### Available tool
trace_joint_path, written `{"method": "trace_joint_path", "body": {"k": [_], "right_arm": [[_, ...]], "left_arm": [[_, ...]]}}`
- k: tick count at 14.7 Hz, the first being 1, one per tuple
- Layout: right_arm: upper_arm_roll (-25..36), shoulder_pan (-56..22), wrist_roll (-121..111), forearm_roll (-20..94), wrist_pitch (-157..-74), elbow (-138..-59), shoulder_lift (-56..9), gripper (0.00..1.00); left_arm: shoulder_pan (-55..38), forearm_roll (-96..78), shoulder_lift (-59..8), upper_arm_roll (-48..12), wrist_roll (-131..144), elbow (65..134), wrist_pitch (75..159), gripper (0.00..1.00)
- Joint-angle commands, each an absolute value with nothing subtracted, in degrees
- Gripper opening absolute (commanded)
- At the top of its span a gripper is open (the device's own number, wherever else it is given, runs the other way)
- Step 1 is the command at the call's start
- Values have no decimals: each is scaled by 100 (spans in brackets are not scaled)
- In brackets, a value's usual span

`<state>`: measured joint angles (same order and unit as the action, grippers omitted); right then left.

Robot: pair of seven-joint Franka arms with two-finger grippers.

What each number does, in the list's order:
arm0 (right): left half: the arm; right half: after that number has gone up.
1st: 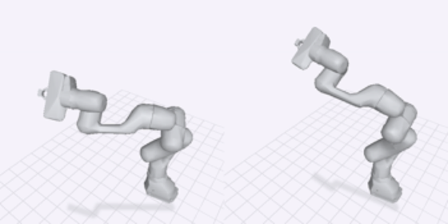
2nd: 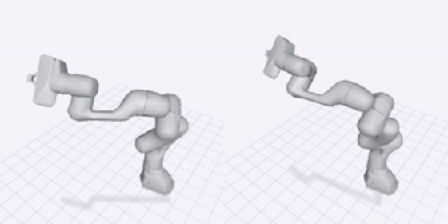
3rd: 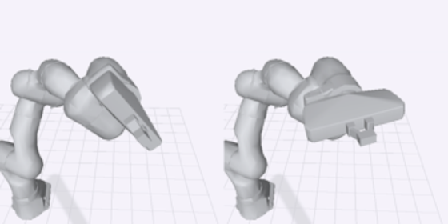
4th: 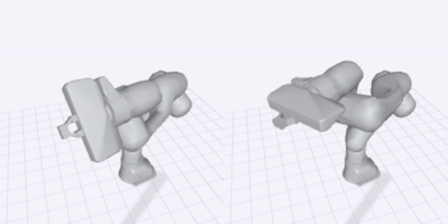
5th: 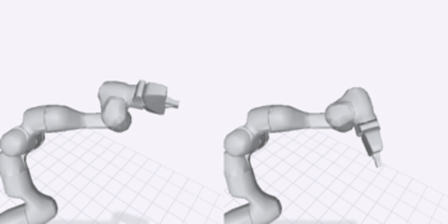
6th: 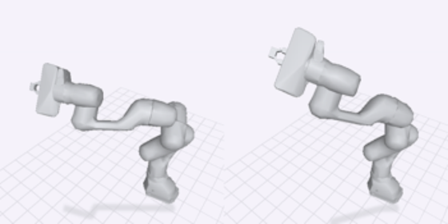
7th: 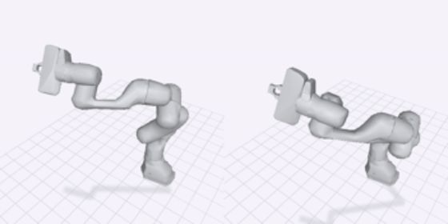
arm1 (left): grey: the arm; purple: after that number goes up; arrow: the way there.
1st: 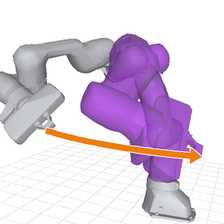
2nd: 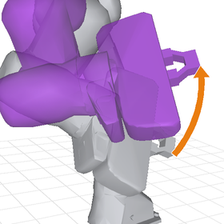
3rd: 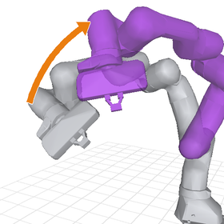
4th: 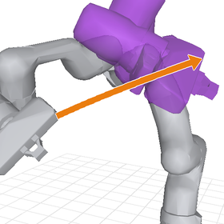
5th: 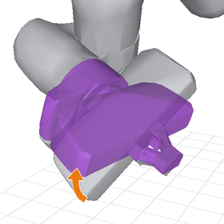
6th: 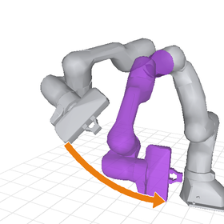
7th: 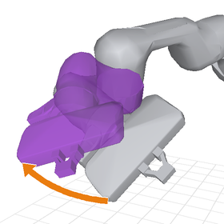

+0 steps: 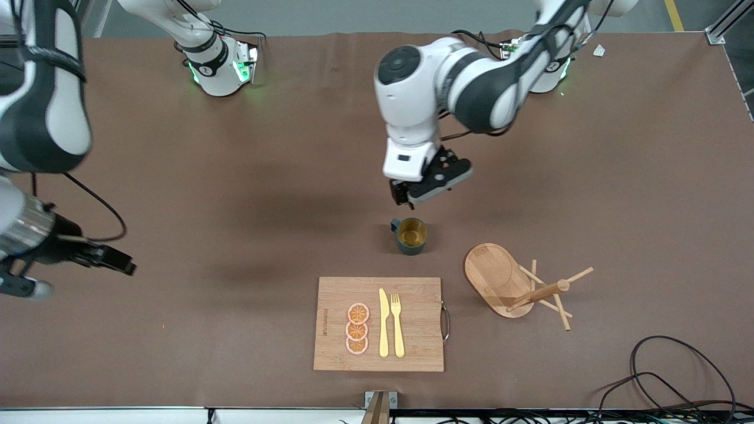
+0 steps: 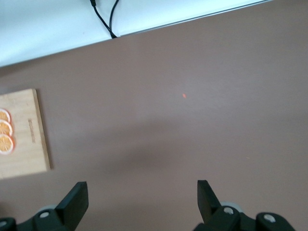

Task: Pass cup and hang on rack
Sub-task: 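Carry the mug toward the table middle while the left gripper approaches, then grasp the mug handle with the left gripper while the right gripper releases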

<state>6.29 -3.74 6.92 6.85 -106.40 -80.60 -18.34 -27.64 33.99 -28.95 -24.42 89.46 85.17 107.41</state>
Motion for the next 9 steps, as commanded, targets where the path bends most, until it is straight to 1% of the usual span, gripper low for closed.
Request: {"method": "trace_joint_path", "body": {"k": [1, 3, 6, 7, 9], "right_arm": [[501, -290, 466, 415, -10749, -9419, -566, 100], [484, -325, 466, 203, -10723, -9763, -90, 100], [475, -316, 457, 97, -10442, -9800, 192, 100], [466, -325, 457, 79, -10311, -9748, 237, 100], [475, -290, 475, -17, -9829, -9162, 185, 100]], "left_arm": [[-3172, 4163, -3602, -2408, 10016, 8007, 10679, 94], [-3330, 4551, -3875, -2400, 10518, 7954, 10696, 93], [-3489, 5280, -4244, -2391, 11361, 7945, 10758, 90], [-3498, 5465, -4367, -2391, 11573, 7937, 10767, 89], [-3664, 5642, -4639, -2321, 11742, 7788, 10775, 87]]}}
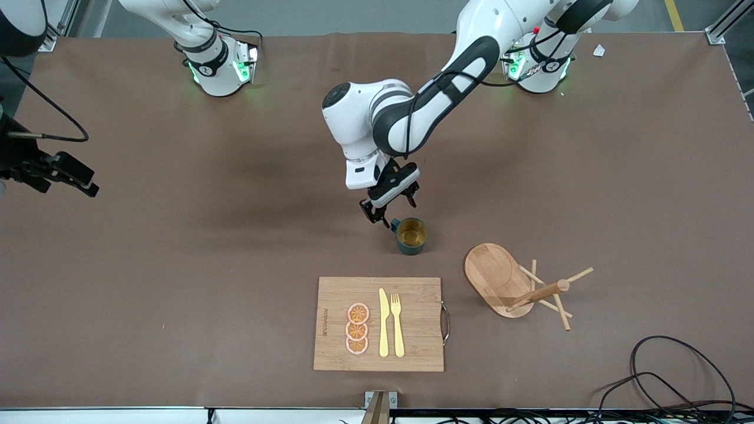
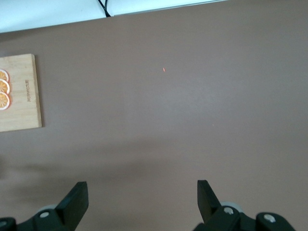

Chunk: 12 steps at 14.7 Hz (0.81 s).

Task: Pass cup and hang on rack
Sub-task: 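Grasp the mug handle with the left gripper while the right gripper releases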

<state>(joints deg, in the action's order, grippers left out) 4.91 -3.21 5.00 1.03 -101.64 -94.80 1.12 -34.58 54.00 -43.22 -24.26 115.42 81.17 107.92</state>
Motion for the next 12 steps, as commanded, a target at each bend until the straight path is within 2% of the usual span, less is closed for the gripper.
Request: {"method": "trace_joint_path", "body": {"k": [1, 4, 7, 9, 12], "right_arm": [[501, -255, 475, -9, -9583, -8906, 167, 100], [519, -114, 492, 35, -9501, -8798, 88, 100], [510, -106, 475, 79, -9501, -8798, 79, 100], [510, -123, 492, 70, -9501, -8798, 70, 100], [510, -97, 501, 114, -9510, -8789, 79, 100]], "left_arm": [[-3804, 5651, -4780, -2225, 11812, 7665, 10775, 86], [-4288, 5651, -5088, -1742, 12032, 7489, 10793, 85], [-4429, 5669, -5316, -1530, 12312, 7462, 10881, 83], [-4753, 5660, -5405, -1101, 12533, 7400, 11047, 80], [-4834, 5660, -5484, -993, 12542, 7409, 11065, 72]]}}
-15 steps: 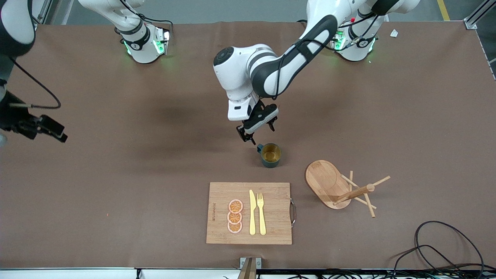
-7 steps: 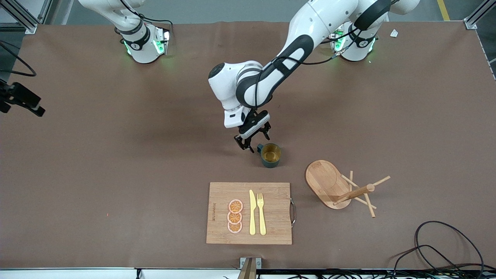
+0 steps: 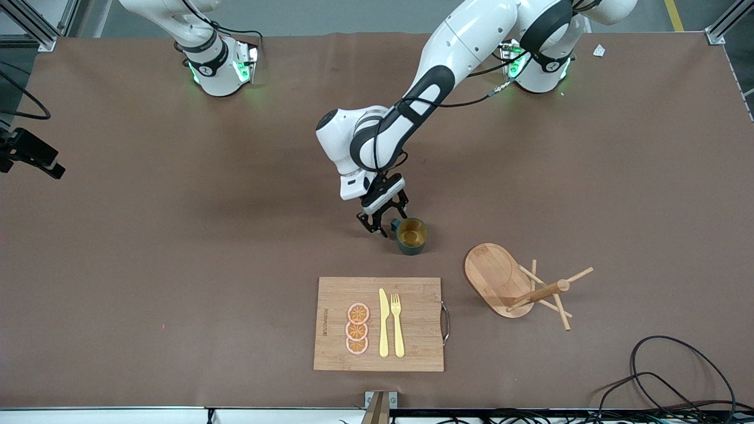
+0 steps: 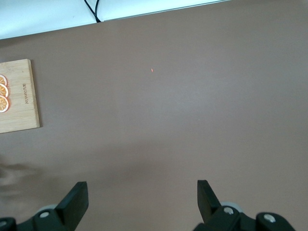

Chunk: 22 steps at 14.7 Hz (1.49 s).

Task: Pass cup and hang on rack
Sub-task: 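Grasp the mug handle with the left gripper while the right gripper releases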

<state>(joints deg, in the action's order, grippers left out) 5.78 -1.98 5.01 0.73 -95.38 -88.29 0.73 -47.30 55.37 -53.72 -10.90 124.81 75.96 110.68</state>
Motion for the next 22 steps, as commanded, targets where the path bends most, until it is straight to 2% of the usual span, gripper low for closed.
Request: {"method": "trace_joint_path", "body": {"k": [1, 3, 8, 12, 16, 22], "right_arm": [[510, -105, 501, 114, -9527, -8789, 70, 100], [510, -123, 519, 114, -9545, -8789, 70, 100], [510, -123, 536, 114, -9536, -8789, 62, 100], [510, -114, 536, 114, -9545, -8789, 35, 100], [510, -123, 492, 105, -9536, -8789, 35, 100], [510, -106, 492, 97, -9536, -8780, 44, 100]], "left_arm": [[-4834, 5660, -5484, -993, 12542, 7409, 11065, 69], [-4825, 5660, -5476, -993, 12533, 7409, 11065, 60], [-4825, 5643, -5458, -1002, 12472, 7427, 11057, 21], [-4773, 5581, -5335, -1019, 12332, 7409, 11057, 5], [-4439, 5082, -4879, -1116, 11798, 7392, 11057, 3], [-3719, 3151, -3816, -1116, 10373, 7383, 11354, 4]]}}
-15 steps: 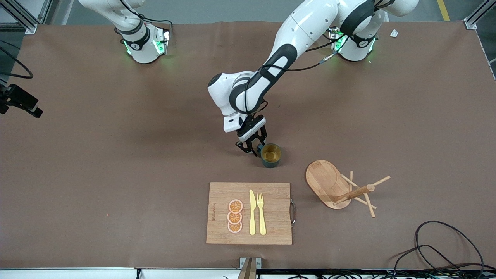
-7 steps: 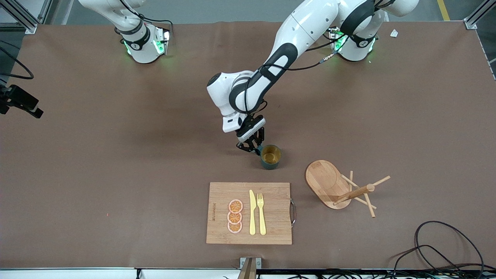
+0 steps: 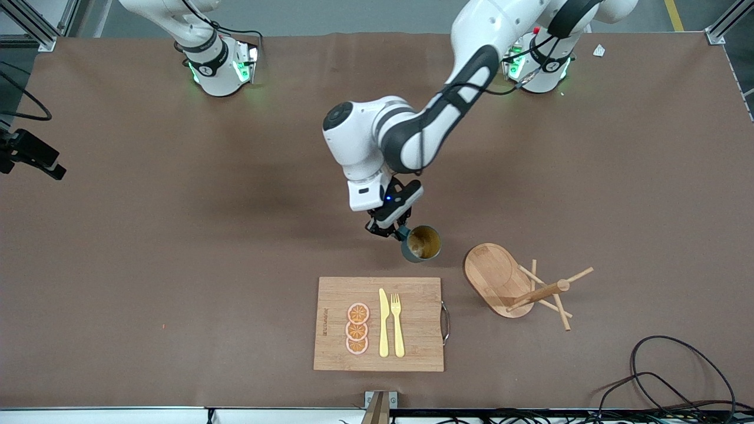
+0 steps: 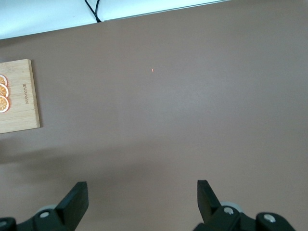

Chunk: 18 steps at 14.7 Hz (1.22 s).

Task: Pass cup and hang on rack
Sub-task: 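Carry the mug with the left gripper toward the wooden rack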

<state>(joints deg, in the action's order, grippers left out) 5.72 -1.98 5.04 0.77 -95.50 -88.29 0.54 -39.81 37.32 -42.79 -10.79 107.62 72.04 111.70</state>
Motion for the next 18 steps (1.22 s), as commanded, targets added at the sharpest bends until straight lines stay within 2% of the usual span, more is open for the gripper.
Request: {"method": "trace_joint_path", "body": {"k": [1, 9, 16, 18], "right_arm": [[518, -105, 492, 97, -9536, -8745, 44, 100], [510, -97, 510, 105, -9536, -8736, 35, 100], [510, -114, 475, 97, -9527, -8736, 35, 100], [510, -97, 475, 79, -9545, -8736, 35, 100]], "left_arm": [[-3544, 2659, -3623, -1099, 10110, 7383, 11477, 4], [-2138, -891, -2945, -1099, 7764, 7392, 11593, 3], [-1109, -3223, -2936, -1090, 6883, 7427, 11505, 3], [-854, -3567, -2988, -1090, 6620, 7427, 11208, 3]]}}
